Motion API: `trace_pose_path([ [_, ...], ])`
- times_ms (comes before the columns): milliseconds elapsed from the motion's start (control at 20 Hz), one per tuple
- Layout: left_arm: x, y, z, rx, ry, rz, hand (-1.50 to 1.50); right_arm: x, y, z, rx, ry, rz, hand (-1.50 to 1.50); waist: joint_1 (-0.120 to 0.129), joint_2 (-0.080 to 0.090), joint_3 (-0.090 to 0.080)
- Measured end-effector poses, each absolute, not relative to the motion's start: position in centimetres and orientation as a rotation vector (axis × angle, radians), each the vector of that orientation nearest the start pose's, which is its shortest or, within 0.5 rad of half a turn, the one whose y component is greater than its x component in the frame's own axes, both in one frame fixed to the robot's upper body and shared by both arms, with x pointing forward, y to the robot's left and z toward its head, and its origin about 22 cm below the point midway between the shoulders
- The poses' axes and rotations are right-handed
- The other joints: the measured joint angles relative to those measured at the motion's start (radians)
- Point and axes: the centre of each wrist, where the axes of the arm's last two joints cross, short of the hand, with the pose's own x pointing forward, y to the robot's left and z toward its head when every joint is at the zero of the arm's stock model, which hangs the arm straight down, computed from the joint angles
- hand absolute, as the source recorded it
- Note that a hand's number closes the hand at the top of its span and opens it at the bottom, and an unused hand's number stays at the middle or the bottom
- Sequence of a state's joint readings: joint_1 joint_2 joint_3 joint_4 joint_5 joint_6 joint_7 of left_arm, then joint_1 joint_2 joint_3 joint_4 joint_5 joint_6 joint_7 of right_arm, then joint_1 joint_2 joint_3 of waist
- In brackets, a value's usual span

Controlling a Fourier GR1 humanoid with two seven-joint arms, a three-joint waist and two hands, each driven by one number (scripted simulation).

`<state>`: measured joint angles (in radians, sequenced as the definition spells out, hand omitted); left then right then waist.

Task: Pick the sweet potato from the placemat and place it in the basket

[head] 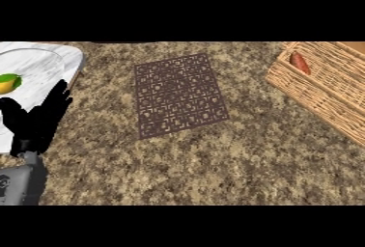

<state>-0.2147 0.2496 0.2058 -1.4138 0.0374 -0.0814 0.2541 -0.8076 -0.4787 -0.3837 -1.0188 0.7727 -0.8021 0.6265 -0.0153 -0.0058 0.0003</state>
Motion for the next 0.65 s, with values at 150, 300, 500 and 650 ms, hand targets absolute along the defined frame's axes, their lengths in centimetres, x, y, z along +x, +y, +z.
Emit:
trace_pose_path([
  [150, 29.0, 32.5, 4.5, 0.215, -1.374, -0.048, 0.0, 37.1, -37.5, 19.7, -1.344, -1.391, -0.746, -1.5, -0.014, -0.004, 0.0],
  [300, 28.5, 33.1, 4.0, 0.215, -1.365, -0.041, 0.0, 33.6, -39.7, 19.7, -1.3, -1.395, -0.779, -1.5, -0.02, -0.005, 0.0],
  [500, 28.0, 33.2, 3.7, 0.222, -1.371, -0.032, 0.0, 28.3, -41.9, 19.1, -1.251, -1.373, -0.739, -1.5, -0.026, -0.006, -0.001],
  [650, 28.1, 33.4, 3.7, 0.223, -1.369, -0.023, 0.0, 24.1, -43.3, 18.2, -1.208, -1.369, -0.696, -1.5, -0.032, -0.006, 0.0],
])
